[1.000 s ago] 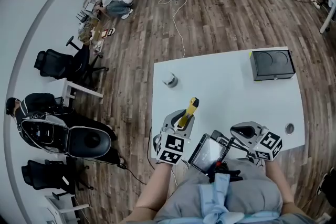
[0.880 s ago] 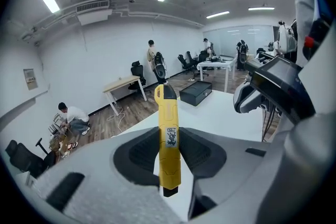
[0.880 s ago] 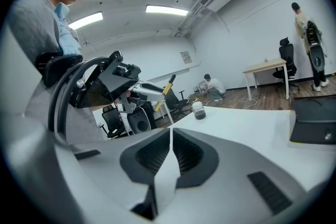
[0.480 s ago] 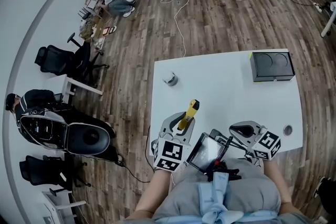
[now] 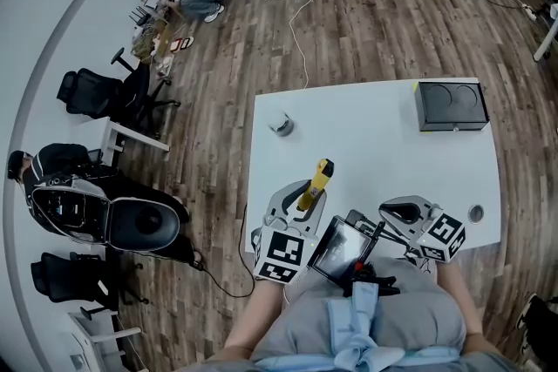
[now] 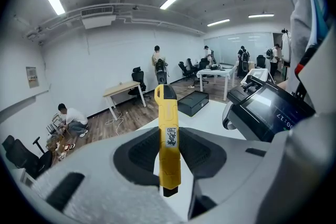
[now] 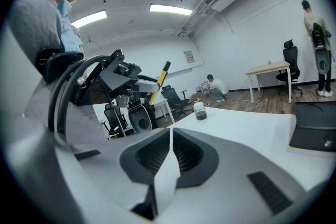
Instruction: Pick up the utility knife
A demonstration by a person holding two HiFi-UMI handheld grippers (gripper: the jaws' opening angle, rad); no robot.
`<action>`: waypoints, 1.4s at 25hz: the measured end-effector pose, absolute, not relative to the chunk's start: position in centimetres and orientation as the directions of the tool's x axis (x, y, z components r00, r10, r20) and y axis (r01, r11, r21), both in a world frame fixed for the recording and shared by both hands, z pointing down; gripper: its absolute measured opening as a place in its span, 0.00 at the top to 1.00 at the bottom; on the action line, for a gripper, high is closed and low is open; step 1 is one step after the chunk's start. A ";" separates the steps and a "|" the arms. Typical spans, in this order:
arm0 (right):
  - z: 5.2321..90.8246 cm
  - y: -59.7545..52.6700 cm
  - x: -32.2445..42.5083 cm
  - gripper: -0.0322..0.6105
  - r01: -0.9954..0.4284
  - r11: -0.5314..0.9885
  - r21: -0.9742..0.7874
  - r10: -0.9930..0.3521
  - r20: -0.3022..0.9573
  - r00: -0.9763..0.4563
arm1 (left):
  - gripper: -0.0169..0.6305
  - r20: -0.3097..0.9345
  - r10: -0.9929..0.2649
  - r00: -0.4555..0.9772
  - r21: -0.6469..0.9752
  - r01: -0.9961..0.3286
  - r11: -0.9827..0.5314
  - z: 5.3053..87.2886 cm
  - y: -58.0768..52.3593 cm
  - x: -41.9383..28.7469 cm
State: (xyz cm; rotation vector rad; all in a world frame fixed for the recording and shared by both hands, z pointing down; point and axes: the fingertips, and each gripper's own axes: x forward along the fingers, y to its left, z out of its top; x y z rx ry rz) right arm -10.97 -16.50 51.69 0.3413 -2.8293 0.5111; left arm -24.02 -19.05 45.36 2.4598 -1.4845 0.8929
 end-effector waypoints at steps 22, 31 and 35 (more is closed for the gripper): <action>50.7 -16.6 -11.0 0.91 -0.269 0.925 -0.268 -0.189 0.289 -0.938 | 0.78 0.555 -0.753 0.352 -0.191 -0.827 -0.528 44.5 -19.6 -23.7; 50.7 -16.6 -11.0 0.91 -0.277 0.922 -0.272 -0.198 0.286 -0.937 | 0.78 0.567 -0.748 0.344 -0.175 -0.837 -0.518 45.5 -19.2 -24.1; 50.6 -16.6 -10.9 0.91 -0.277 0.922 -0.271 -0.198 0.287 -0.937 | 0.78 0.568 -0.748 0.343 -0.174 -0.838 -0.517 45.4 -19.2 -24.0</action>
